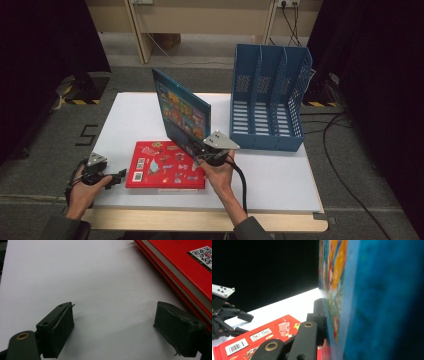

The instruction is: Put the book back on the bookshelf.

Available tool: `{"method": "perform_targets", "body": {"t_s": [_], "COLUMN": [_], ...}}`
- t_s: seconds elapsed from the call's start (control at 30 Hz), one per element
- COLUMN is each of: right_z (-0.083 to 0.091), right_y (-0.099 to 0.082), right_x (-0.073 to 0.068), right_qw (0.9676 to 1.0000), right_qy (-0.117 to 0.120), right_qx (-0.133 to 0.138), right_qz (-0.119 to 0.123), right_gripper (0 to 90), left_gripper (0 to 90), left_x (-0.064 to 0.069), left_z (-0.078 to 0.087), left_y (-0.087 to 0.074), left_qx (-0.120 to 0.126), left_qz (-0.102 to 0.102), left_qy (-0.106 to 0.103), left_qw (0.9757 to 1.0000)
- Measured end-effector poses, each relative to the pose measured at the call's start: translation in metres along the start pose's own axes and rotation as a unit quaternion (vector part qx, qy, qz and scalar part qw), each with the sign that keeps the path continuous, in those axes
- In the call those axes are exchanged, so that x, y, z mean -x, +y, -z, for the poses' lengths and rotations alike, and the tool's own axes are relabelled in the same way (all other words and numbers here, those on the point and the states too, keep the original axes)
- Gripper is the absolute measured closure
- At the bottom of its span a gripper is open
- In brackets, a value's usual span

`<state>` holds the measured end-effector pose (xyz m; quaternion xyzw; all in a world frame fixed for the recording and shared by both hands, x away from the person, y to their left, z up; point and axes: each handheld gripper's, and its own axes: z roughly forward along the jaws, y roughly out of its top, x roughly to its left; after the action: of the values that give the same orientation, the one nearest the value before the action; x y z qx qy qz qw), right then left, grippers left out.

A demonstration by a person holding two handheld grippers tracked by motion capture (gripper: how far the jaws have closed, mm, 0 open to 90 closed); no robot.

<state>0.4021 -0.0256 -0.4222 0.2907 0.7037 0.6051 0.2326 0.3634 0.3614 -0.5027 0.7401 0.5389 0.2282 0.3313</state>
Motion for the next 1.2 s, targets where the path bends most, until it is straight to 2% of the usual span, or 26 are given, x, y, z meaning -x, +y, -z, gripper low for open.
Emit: {"method": "perform_targets", "body": {"t_s": [0.13,0.53,0.67,0.87,1.1,1.2], "right_z": [0.001,0.013,0.016,0.023,0.032,0.037], "right_y": [0.003,0.009,0.011,0.015,0.023,0.029], "right_x": [-0.001,0.011,0.014,0.016,0.019,0.021], "right_qw": [0.9999,0.9990,0.9991,0.9998,0.9995,0.9993], "right_qy": [0.004,0.027,0.024,0.015,0.006,0.002], "right_qx": [-0.010,-0.005,0.000,0.002,0.019,0.029], "right_qz": [0.005,-0.035,-0.034,-0.013,-0.025,-0.022], "right_gripper": [81.6,81.8,81.9,82.1,82.2,82.2], "left_gripper": [14.7,14.8,14.8,14.9,14.7,14.8], "left_x": [0.000,0.000,0.000,0.000,0.000,0.000], "left_z": [0.000,0.001,0.001,0.001,0.001,0.001], "left_y": [0.000,0.000,-0.001,0.000,0.000,0.000], "left_qx": [0.000,-0.002,-0.002,-0.002,-0.004,-0.002], "left_qz": [0.000,0.001,0.002,0.001,-0.001,0.003], "left_qy": [0.000,-0.002,-0.003,-0.003,-0.003,-0.004], "left_qw": [1.0000,1.0000,1.0000,1.0000,1.0000,1.0000]}}
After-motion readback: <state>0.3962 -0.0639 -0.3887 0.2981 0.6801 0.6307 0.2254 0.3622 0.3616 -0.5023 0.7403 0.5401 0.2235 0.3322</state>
